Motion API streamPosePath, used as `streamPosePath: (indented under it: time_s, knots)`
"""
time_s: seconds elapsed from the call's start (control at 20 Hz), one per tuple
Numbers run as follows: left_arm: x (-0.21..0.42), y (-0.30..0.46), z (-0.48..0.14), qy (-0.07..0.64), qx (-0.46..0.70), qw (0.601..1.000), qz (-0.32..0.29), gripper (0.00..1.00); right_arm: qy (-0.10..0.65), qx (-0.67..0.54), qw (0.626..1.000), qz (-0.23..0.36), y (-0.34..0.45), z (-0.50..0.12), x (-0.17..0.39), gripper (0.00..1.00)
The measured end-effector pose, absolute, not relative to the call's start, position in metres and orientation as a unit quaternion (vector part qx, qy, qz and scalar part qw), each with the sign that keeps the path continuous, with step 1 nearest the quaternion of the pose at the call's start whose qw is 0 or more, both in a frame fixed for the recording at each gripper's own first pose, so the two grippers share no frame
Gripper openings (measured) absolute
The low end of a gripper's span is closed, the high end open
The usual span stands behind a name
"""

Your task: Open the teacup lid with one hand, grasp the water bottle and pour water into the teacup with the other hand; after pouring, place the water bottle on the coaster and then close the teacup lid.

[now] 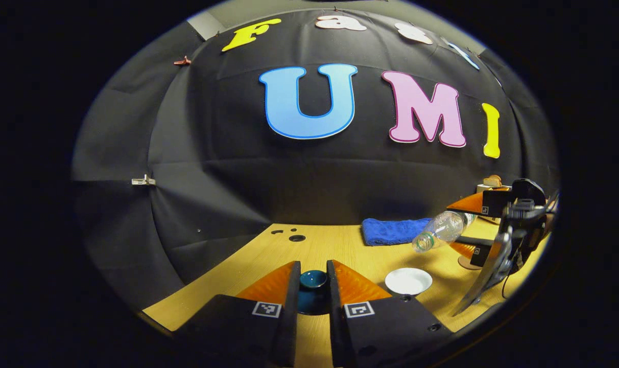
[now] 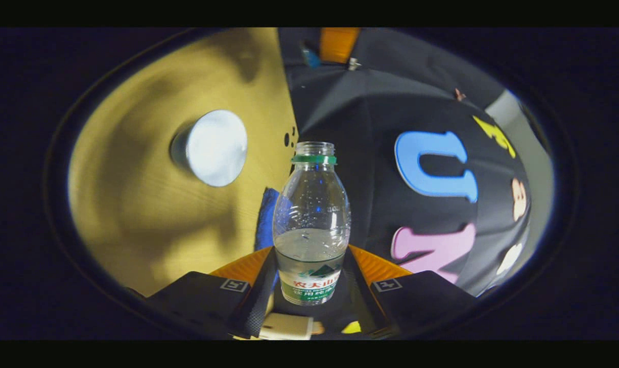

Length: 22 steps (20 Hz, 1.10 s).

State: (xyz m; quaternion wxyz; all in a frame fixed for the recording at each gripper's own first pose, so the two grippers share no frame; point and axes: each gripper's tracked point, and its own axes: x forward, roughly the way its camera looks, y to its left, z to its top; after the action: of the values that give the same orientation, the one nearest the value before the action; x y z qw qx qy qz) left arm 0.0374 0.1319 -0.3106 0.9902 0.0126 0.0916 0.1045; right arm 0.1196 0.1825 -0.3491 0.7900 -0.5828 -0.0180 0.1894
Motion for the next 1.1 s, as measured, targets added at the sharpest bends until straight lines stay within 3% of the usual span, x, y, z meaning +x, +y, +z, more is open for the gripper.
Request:
streamPosePath:
  time_s: [0.1, 0.3, 0.35, 0.4, 0.45, 0.55, 0.65, 0.7, 0.75, 0.85, 0.9, 0.95, 1.1]
  knots:
    - [0.040, 0.129, -0.307, 0.090, 0.017, 0.990, 0.106, 0.30, 0.014, -0.514, 0.836, 0.194, 0.180, -0.354, 0.115, 0.73]
    - [0.048, 0.123, -0.298, 0.084, 0.021, 0.990, 0.110, 0.30, 0.059, -0.347, 0.914, 0.203, 0.174, -0.347, 0.109, 0.73]
    - [0.049, 0.121, -0.297, 0.084, 0.019, 0.990, 0.111, 0.26, 0.063, -0.301, 0.931, 0.197, 0.171, -0.341, 0.111, 0.73]
    - [0.051, 0.118, -0.295, 0.084, 0.017, 0.990, 0.110, 0.30, 0.066, -0.266, 0.943, 0.191, 0.169, -0.337, 0.111, 0.73]
    - [0.053, 0.115, -0.293, 0.085, 0.017, 0.990, 0.109, 0.26, 0.067, -0.224, 0.955, 0.182, 0.163, -0.329, 0.111, 0.73]
    - [0.057, 0.107, -0.291, 0.084, 0.019, 0.991, 0.105, 0.30, 0.070, -0.148, 0.971, 0.176, 0.149, -0.318, 0.113, 0.73]
    - [0.062, 0.098, -0.288, 0.083, 0.021, 0.991, 0.100, 0.26, 0.079, -0.079, 0.979, 0.171, 0.138, -0.315, 0.115, 0.73]
    - [0.065, 0.094, -0.287, 0.084, 0.020, 0.991, 0.098, 0.30, 0.082, -0.048, 0.981, 0.168, 0.133, -0.315, 0.115, 0.73]
    - [0.068, 0.089, -0.287, 0.084, 0.018, 0.992, 0.096, 0.26, 0.083, -0.020, 0.983, 0.165, 0.130, -0.319, 0.119, 0.73]
    - [0.074, 0.079, -0.285, 0.082, 0.012, 0.992, 0.091, 0.30, 0.087, 0.026, 0.984, 0.155, 0.118, -0.323, 0.120, 0.73]
    - [0.076, 0.075, -0.283, 0.082, 0.013, 0.993, 0.089, 0.26, 0.089, 0.048, 0.983, 0.154, 0.112, -0.325, 0.121, 0.70]
    - [0.078, 0.072, -0.284, 0.083, 0.016, 0.993, 0.086, 0.35, 0.090, 0.067, 0.983, 0.148, 0.106, -0.329, 0.125, 0.73]
    - [0.084, 0.061, -0.286, 0.086, 0.018, 0.993, 0.081, 0.30, 0.096, 0.097, 0.983, 0.125, 0.103, -0.353, 0.136, 0.73]
